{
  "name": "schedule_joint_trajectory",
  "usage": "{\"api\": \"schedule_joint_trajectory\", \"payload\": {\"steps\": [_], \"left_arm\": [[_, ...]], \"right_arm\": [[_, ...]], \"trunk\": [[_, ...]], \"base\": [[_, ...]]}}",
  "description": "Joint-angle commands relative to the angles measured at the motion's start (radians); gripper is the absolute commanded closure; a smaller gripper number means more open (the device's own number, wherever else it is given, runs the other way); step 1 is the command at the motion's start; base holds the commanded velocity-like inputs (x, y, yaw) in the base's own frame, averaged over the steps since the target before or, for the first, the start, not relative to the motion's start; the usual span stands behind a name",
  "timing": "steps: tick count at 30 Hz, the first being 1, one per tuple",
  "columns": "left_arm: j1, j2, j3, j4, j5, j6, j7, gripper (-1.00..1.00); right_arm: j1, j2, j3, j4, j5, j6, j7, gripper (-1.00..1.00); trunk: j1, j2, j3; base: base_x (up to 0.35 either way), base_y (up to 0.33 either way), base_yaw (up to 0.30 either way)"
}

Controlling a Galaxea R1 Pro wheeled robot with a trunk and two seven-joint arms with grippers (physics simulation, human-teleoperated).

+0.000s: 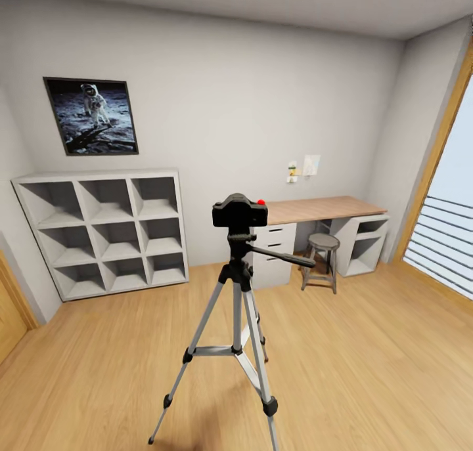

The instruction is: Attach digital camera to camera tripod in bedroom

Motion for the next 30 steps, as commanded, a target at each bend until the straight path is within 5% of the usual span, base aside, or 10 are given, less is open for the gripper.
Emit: {"api": "schedule_joint_trajectory", "payload": {"steps": [1, 30], "left_arm": [[-0.001, -0.001, -0.009, -0.001, 0.006, -0.009, 0.003, -1.0], [-0.001, -0.002, -0.015, -0.01, -0.004, -0.036, 0.003, -1.0]], "right_arm": [[-0.001, 0.0, 0.009, 0.003, -0.011, -0.002, 0.005, -1.0], [-0.001, -0.002, 0.01, 0.002, -0.011, -0.009, 0.003, -1.0]], "trunk": [[0.0, -0.001, 0.0], [0.0, -0.001, 0.039]], "base": [[0.0, 0.0, 0.0], [0.0, 0.0, 0.0]]}}
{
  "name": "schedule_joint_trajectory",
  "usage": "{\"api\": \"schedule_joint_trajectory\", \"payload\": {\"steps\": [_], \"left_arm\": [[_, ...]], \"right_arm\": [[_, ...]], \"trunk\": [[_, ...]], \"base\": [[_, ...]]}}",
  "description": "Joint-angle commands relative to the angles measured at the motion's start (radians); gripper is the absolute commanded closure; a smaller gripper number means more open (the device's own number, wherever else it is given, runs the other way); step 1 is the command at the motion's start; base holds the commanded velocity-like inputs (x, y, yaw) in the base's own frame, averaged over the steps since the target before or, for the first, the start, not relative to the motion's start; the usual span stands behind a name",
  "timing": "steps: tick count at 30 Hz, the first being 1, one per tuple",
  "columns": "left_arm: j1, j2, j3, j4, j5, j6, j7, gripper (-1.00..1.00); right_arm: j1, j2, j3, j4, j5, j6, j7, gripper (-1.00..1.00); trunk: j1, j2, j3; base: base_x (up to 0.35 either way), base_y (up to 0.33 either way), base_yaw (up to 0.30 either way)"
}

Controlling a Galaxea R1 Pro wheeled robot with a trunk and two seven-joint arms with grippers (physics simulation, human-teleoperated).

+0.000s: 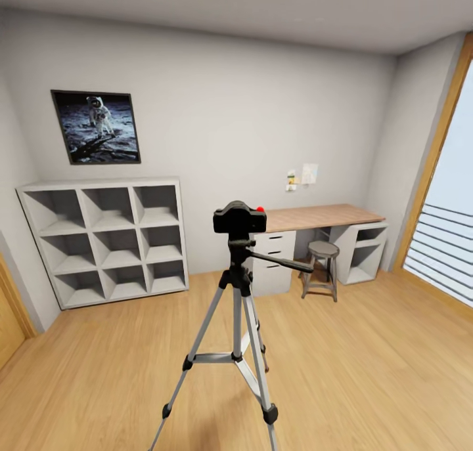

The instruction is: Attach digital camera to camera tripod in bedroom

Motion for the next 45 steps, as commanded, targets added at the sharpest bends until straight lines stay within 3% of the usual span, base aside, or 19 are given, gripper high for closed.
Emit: {"api": "schedule_joint_trajectory", "payload": {"steps": [1, 45], "left_arm": [[0.0, 0.0, -0.008, -0.001, 0.006, -0.001, 0.005, -1.0], [0.0, 0.0, -0.009, -0.001, 0.006, -0.002, 0.004, -1.0]], "right_arm": [[-0.002, 0.0, 0.009, 0.003, -0.01, -0.003, 0.005, -1.0], [-0.002, 0.001, 0.01, 0.002, -0.009, -0.003, 0.006, -1.0]], "trunk": [[0.0, -0.001, -0.001], [0.0, -0.001, 0.024]], "base": [[0.0, 0.0, 0.0], [0.0, 0.0, 0.0]]}}
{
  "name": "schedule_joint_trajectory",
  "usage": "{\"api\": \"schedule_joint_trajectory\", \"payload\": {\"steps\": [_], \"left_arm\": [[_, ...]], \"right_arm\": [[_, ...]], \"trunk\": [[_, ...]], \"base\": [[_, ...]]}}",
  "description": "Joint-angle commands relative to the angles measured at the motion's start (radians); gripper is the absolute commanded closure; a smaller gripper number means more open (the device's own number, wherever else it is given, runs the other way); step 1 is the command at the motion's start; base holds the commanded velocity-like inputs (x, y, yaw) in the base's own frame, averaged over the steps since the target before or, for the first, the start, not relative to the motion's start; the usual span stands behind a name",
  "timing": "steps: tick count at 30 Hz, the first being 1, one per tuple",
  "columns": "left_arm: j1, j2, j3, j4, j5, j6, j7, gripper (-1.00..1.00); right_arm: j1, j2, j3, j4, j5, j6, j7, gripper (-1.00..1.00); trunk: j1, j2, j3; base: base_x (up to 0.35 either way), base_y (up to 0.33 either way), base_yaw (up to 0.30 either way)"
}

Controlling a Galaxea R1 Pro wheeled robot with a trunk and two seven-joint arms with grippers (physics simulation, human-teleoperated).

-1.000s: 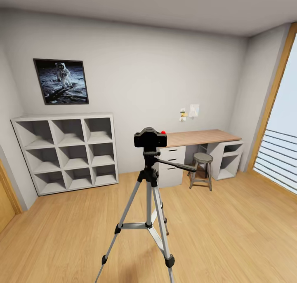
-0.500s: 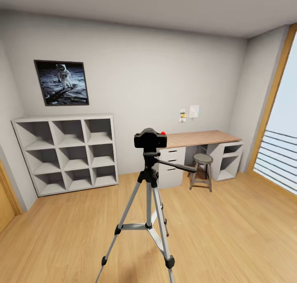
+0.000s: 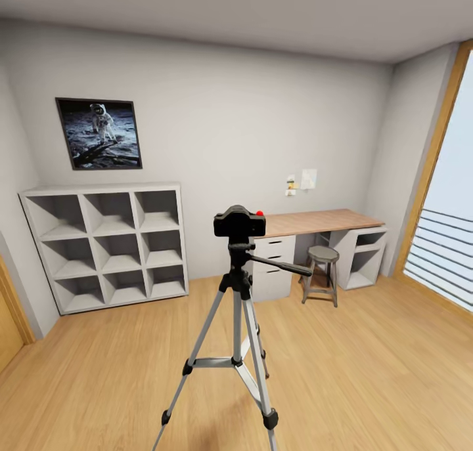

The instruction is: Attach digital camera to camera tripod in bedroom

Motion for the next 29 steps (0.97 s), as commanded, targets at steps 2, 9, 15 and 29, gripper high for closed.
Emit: {"api": "schedule_joint_trajectory", "payload": {"steps": [2, 9, 15, 29], "left_arm": [[0.0, 0.0, -0.008, -0.001, 0.006, -0.001, 0.004, -1.0], [0.0, 0.0, -0.008, -0.001, 0.006, -0.001, 0.005, -1.0], [0.0, 0.001, -0.008, -0.001, 0.006, -0.001, 0.004, -1.0], [0.0, 0.001, -0.008, -0.001, 0.006, -0.001, 0.005, -1.0]], "right_arm": [[-0.002, 0.0, 0.008, 0.003, -0.01, -0.002, 0.005, -1.0], [-0.002, -0.002, 0.009, 0.003, -0.008, -0.004, 0.005, -1.0], [-0.002, -0.004, 0.011, 0.002, -0.005, -0.021, 0.006, -1.0], [-0.002, -0.003, 0.011, 0.002, -0.006, -0.027, 0.005, -1.0]], "trunk": [[0.0, -0.001, -0.001], [0.0, -0.001, -0.001], [0.0, -0.001, -0.001], [0.0, -0.001, -0.001]], "base": [[0.0, 0.0, 0.0], [0.0, 0.0, 0.0], [0.0, 0.0, 0.0], [0.0, 0.0, 0.0]]}}
